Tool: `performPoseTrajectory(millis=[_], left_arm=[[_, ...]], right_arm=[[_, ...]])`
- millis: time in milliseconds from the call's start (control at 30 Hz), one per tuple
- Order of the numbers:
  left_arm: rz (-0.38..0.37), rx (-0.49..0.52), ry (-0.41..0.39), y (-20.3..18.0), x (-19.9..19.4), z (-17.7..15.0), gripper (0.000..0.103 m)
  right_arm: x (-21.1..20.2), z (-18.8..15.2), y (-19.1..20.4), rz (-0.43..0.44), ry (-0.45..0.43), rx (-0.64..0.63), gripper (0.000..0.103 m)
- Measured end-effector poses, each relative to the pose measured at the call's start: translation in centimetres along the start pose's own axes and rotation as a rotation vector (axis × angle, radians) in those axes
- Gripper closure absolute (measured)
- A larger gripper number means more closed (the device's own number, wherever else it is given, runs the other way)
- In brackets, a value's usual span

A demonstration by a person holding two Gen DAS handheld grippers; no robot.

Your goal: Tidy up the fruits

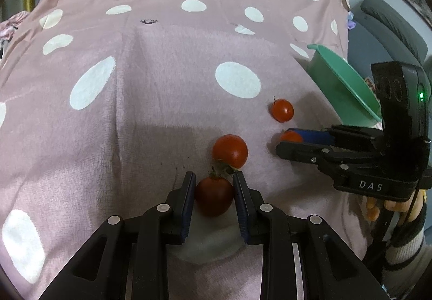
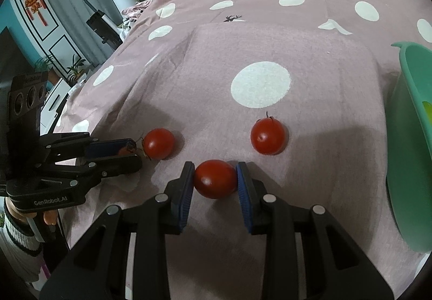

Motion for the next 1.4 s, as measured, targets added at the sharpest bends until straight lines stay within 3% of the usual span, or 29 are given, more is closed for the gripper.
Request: performPoseTrajectory(millis=[633,733,867,1400], left_arm=[[0.041,0.086,0.091,-0.2,0.6,0.0,0.075],[0.068,0.09,0.057,-0.2,0.3,0.0,0.075],[0.051,0.041,0.027,0.2,0.0,0.3,0.076],[0.066,0.014,-0.047,-1.3,-0.8,1.1,0.076]], right_arm=[[-0.3,0.1,-0.1,0.024,-0.019,-0.004,0.071],[-0.2,0.1,-0.2,0.029,-0.025,0.003,0.071],[-0.3,0.1,-0.1,0.033,-0.03,0.002,0.071],[-1.6,0.0,-0.2,0.029,-0.067,0.012,0.071]])
Point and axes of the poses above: each gripper's, at about its wrist camera, not at the fingertips, and x roughly the way its jaws point, y to its left, z to its top, the point moved 5 cm from there along x, roughly the way its jaws point, and after that the axes turned 9 degrees about -x, right-handed, at the moved point
